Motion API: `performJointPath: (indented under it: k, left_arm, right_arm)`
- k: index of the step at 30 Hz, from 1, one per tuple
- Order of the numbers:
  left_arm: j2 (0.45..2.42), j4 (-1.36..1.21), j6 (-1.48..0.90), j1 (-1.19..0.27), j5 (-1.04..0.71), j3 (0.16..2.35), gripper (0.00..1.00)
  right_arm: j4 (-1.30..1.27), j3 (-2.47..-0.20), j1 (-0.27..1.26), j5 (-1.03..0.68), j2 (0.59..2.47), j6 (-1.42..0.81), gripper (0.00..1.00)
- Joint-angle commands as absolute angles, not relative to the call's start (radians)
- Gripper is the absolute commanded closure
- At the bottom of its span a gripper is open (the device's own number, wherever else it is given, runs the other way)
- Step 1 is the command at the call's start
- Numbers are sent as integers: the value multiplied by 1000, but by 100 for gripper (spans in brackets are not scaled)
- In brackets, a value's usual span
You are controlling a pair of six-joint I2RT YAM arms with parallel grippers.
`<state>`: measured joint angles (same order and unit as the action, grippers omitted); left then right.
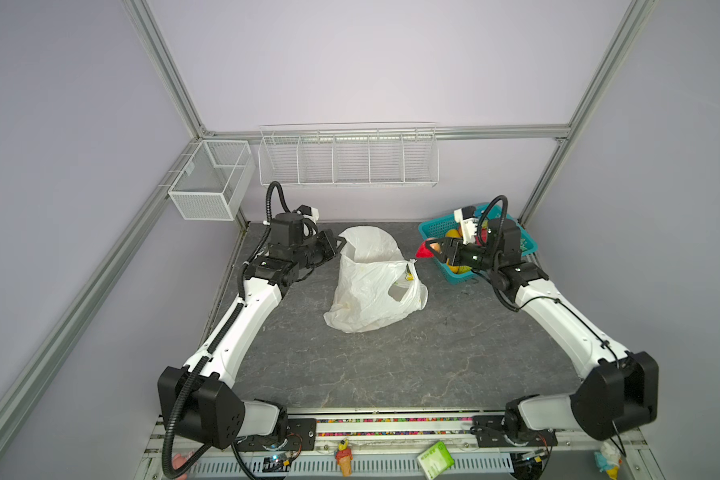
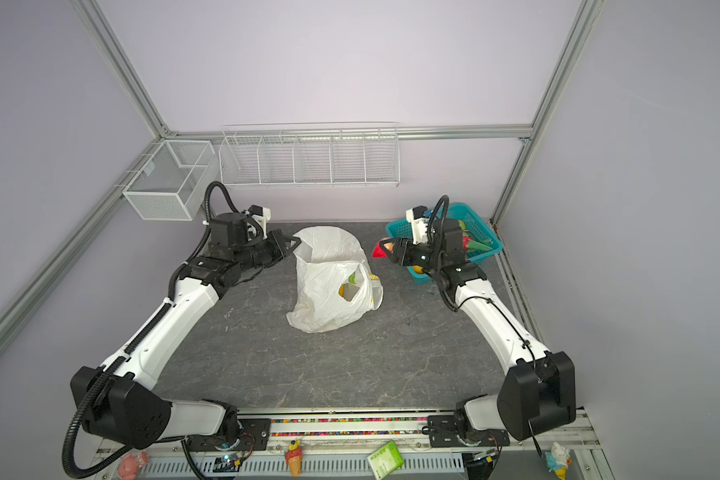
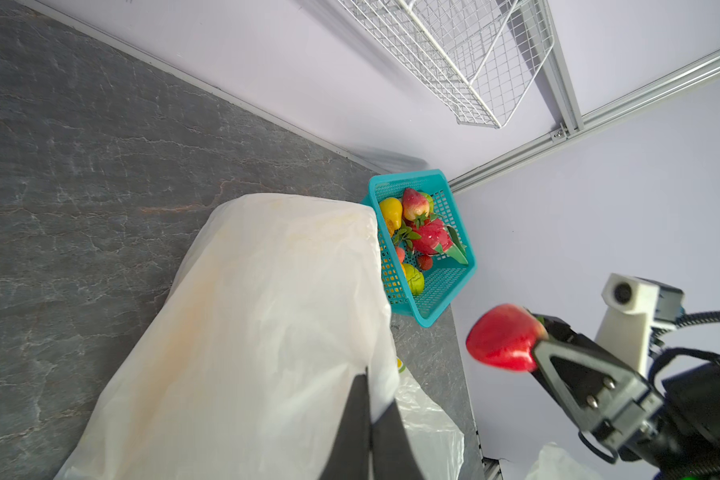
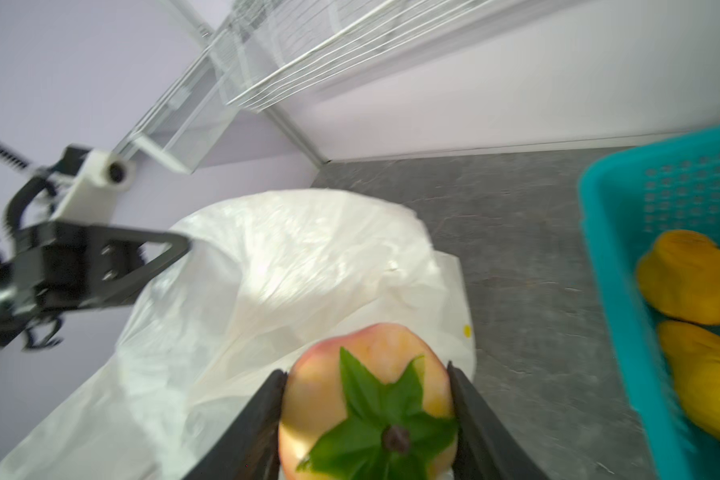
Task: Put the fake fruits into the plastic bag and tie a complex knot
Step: 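Carry the peach with the right gripper into the bag opening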
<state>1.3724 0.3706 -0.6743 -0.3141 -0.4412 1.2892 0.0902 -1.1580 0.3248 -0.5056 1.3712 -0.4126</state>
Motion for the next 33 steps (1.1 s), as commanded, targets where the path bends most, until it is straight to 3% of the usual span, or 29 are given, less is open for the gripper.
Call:
performJointPath:
  k: [1,14,33]
  left_arm:
    - [1356,349,-683,-308,-459,1276,100]
    - [1357,367,-677,-340,-464,1291,100]
    - [1357,389,-671,-348,-451,1308,100]
  right_arm:
    - [152,-1123,409,-580,1354,-331,43]
    - [355,-1215,695,-468,1516,-10,43]
    - [334,-1285,779,-289,1711,92,42]
